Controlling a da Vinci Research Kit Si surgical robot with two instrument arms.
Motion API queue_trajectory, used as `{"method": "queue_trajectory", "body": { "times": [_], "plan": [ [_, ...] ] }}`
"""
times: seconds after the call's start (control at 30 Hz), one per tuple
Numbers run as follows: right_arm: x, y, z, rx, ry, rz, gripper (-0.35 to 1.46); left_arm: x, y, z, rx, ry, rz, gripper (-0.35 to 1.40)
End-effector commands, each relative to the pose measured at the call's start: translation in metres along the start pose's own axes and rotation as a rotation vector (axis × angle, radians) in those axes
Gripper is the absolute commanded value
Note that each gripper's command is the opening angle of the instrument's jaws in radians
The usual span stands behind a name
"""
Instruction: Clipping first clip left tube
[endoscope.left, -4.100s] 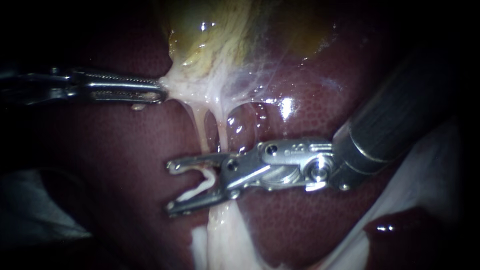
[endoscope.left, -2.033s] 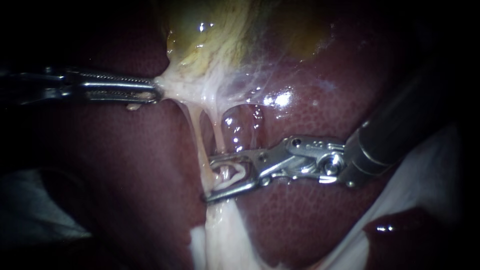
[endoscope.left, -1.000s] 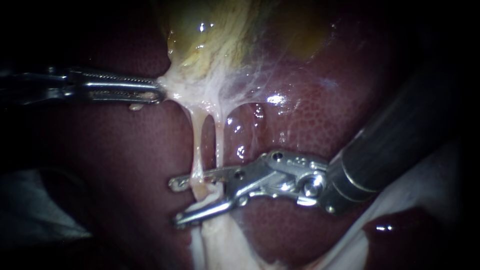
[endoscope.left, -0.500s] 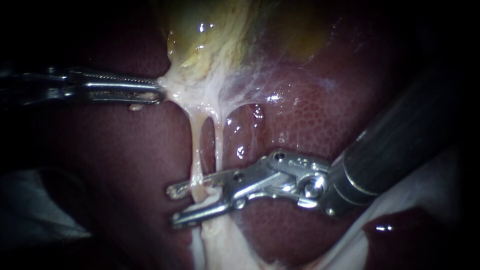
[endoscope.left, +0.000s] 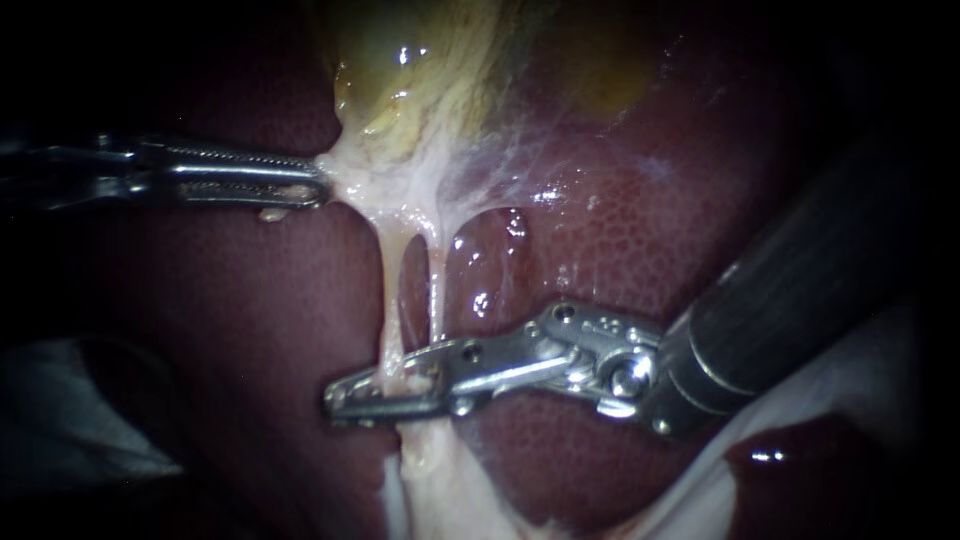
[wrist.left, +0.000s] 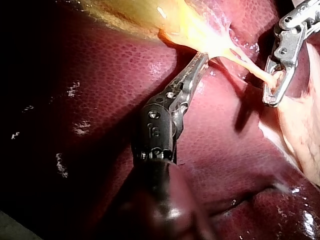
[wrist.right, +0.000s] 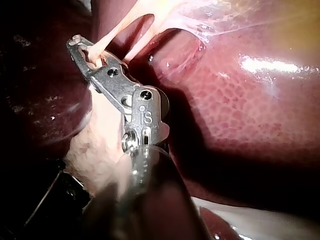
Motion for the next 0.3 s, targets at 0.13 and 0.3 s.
{"method": "queue_trajectory", "body": {
  "times": [0.13,0.3],
  "plan": [
    [0.0,0.0001,-0.0001,-0.002,-0.007,-0.001,-0.35,0.0,0.0,0.0,0.0,0.0,0.0,-0.35],
    [-0.0001,0.0002,-0.0001,-0.002,-0.007,-0.002,-0.35,0.0,0.0,0.0,0.0,0.0,0.0,-0.35]
  ]
}}
